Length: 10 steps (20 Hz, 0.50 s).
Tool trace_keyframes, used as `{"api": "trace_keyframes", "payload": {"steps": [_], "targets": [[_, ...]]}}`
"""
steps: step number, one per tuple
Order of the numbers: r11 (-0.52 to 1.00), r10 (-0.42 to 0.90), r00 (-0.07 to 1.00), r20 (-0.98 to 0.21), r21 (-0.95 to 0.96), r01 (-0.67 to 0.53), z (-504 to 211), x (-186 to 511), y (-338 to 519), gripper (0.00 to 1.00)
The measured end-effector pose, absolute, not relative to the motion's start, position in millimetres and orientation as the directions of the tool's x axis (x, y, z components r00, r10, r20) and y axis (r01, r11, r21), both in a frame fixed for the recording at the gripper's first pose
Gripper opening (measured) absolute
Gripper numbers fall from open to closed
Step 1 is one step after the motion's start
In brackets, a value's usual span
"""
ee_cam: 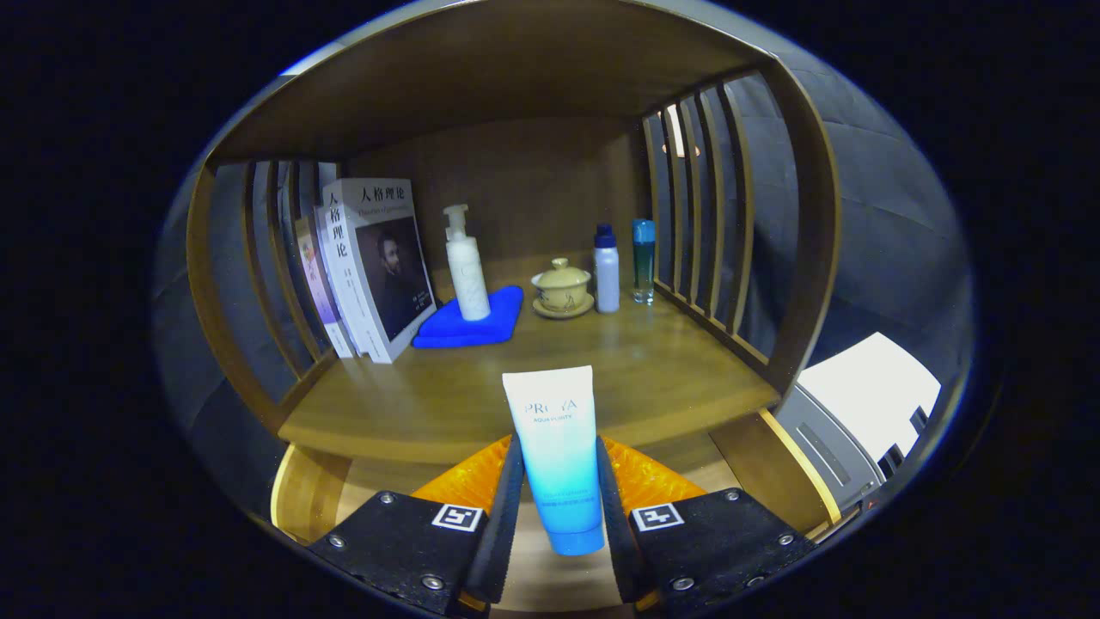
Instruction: Pull open the drawer, take out the items inside it, and place them on the countertop above the cabinet.
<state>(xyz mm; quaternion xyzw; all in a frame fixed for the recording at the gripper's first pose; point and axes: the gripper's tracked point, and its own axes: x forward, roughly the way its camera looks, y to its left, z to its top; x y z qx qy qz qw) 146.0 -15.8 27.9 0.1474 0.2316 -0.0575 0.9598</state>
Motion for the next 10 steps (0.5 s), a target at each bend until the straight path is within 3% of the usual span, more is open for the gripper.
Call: {"api": "trace_keyframes", "payload": {"steps": [10], "targets": [[0.943, -0.001, 0.888, -0.46, 0.295, 0.154, 39, 207, -25, 0.5]]}}
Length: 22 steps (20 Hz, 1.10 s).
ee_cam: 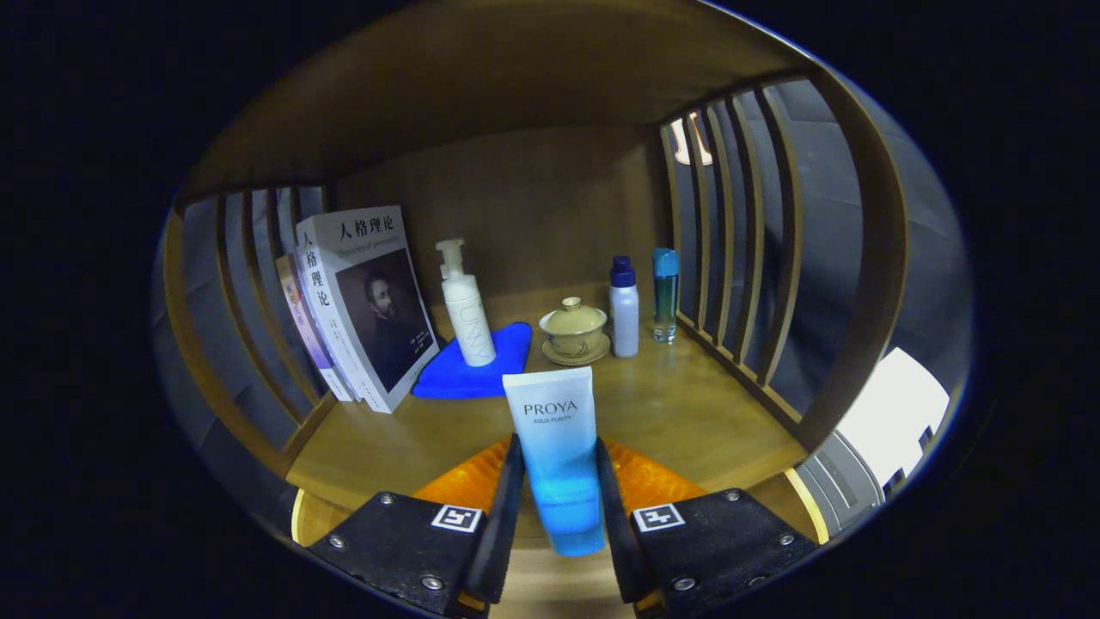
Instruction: Pull open the drawer, take out the items inside it, and place them on the countertop above the cabinet.
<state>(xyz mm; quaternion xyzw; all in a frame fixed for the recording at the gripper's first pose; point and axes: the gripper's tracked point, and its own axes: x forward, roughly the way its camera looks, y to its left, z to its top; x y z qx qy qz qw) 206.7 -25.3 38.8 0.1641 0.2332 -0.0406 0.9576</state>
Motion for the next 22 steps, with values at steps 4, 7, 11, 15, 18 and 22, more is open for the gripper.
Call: {"api": "trace_keyframes", "payload": {"steps": [4, 7, 11, 15, 18, 22], "targets": [[0.943, 0.06, 0.864, -0.499, 0.312, 0.115, 18, 222, -16, 0.51], [0.941, 0.067, 0.866, -0.496, 0.32, 0.111, 12, 231, -17, 0.52], [0.942, 0.103, 0.866, -0.489, 0.328, 0.073, 6, 234, -15, 0.54], [0.937, 0.111, 0.915, -0.387, 0.347, 0.033, 30, 234, -17, 0.86], [0.939, 0.075, 0.947, -0.312, 0.341, 0.038, 53, 211, -26, 0.96], [0.948, 0.03, 0.967, -0.253, 0.315, 0.053, 70, 164, -28, 0.96]]}}
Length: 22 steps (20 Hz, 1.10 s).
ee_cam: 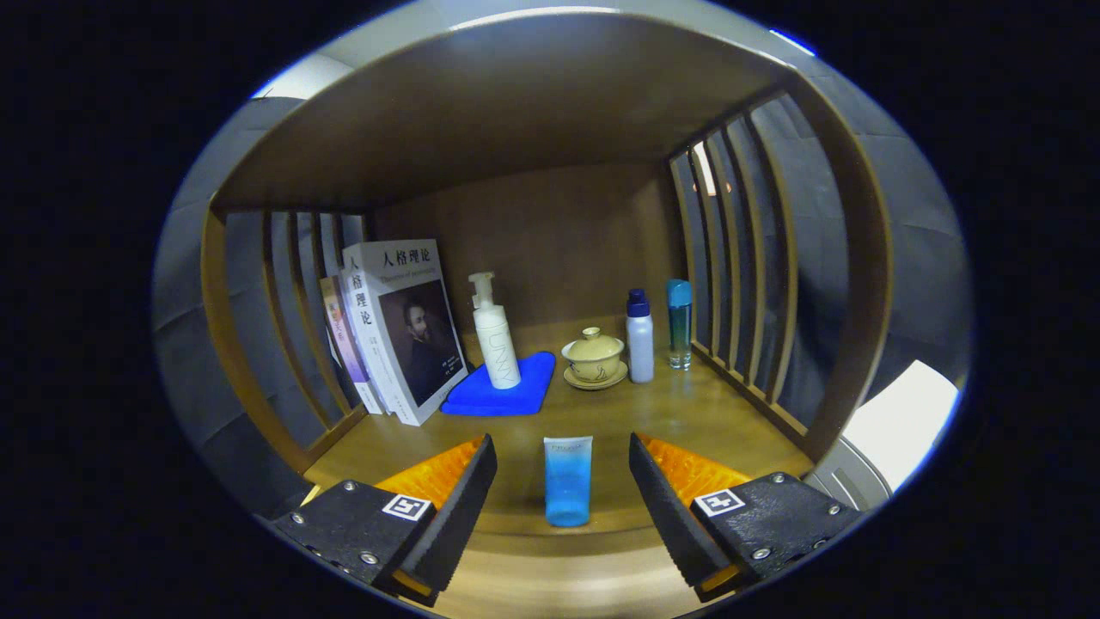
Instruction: Pull open the drawer, take out the items inside it, and place them on the countertop above the cabinet.
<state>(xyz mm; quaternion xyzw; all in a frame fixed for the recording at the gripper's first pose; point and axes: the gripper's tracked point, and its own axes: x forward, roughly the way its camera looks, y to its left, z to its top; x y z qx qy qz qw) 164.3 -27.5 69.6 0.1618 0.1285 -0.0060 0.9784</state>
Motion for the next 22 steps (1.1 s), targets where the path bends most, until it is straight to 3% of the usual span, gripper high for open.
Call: {"api": "trace_keyframes", "payload": {"steps": [17, 22], "targets": [[0.965, -0.036, 0.998, -0.054, 0.259, 0.049, 84, -2, 11, 0.95], [0.972, -0.026, 0.995, -0.101, 0.231, 0.049, 58, -39, 29, 0.96]]}}
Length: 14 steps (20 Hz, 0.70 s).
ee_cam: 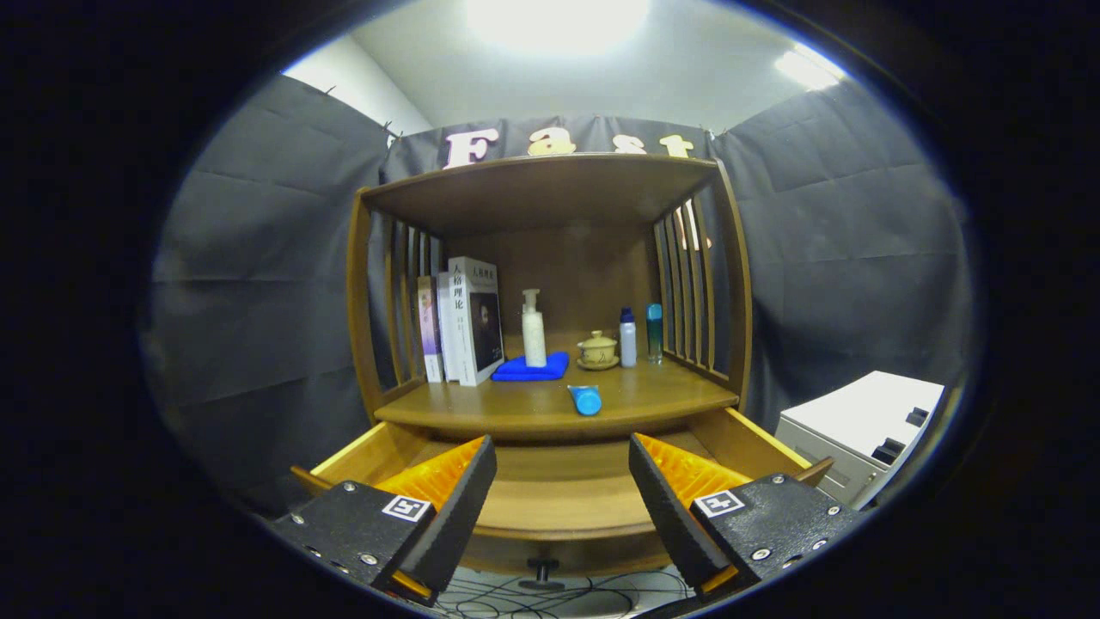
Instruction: Pull open the drawer, take out the items inside it, and place them on the countertop above the cabinet.
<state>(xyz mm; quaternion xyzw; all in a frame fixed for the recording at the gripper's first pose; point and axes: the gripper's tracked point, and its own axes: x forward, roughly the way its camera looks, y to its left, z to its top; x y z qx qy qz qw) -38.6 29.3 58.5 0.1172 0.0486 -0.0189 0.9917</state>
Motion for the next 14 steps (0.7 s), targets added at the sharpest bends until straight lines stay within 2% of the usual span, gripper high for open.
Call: {"api": "trace_keyframes", "payload": {"steps": [4, 14], "targets": [[0.969, -0.013, 0.99, -0.139, 0.243, 0.047, 37, -57, 45, 0.96], [0.979, 0.03, 0.945, -0.325, 0.202, 0.039, -43, -86, 74, 0.96]]}}
